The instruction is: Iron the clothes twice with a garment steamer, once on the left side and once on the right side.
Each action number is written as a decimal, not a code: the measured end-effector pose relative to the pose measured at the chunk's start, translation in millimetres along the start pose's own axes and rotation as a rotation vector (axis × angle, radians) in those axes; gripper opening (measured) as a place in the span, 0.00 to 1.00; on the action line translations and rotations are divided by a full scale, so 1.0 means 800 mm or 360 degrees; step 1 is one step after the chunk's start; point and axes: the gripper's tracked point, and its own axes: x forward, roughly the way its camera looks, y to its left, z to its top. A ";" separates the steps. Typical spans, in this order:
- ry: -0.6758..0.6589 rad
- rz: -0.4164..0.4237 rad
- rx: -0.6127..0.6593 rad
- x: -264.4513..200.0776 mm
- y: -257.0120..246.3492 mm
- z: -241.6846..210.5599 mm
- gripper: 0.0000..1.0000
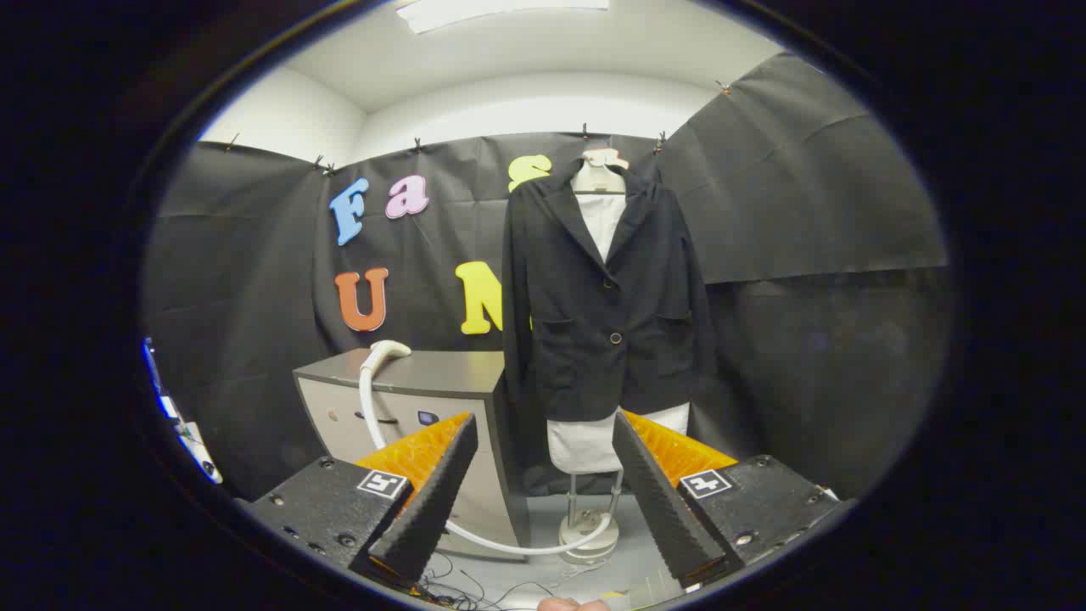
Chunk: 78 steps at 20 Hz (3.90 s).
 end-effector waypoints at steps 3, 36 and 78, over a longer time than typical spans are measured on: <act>0.0009 0.0008 0.0004 0.006 0.008 0.001 1.00; 0.0446 0.0679 -0.0052 0.275 0.357 0.013 1.00; 0.0621 0.0661 0.0086 0.465 0.457 0.080 0.33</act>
